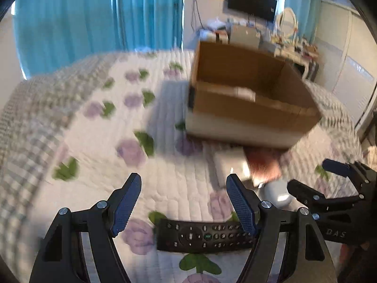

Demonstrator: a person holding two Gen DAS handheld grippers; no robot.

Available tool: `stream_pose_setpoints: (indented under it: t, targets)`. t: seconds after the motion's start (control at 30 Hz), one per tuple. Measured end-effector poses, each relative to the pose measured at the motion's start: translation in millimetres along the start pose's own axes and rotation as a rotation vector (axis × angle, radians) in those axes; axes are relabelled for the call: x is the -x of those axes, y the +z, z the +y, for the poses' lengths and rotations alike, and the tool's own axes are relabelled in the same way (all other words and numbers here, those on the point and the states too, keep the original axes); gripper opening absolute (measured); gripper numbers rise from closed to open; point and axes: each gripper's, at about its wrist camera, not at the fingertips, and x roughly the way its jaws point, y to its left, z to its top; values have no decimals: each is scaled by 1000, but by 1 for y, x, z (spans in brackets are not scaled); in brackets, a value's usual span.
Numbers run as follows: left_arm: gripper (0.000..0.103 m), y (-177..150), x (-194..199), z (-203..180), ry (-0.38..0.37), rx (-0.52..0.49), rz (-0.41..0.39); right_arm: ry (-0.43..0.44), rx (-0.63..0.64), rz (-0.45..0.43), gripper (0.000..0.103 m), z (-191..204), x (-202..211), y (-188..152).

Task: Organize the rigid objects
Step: 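Grasp the white earbud case with the right tool, then grasp the white square charger with the left tool while the right tool holds the earbud case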

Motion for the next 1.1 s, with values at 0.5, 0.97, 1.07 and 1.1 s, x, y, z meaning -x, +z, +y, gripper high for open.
stream_pose_setpoints:
  t: [0.5,0.97,1.07,1.1]
  targets:
    - [77,-19,-30,-8,47,-20,109,39,-32,124,52,6,-51,-22]
    - [77,5,-46,-59,-48,-54,97,-22,-130,-24,52,-38,-14,10]
    - [77,10,-61,-65,-68,-37,124,-13,-136,-33,52,-43,-25,22]
    - [77,11,-65,-66,-75,-32,132,-17,-134,-31,52,-42,-28,21]
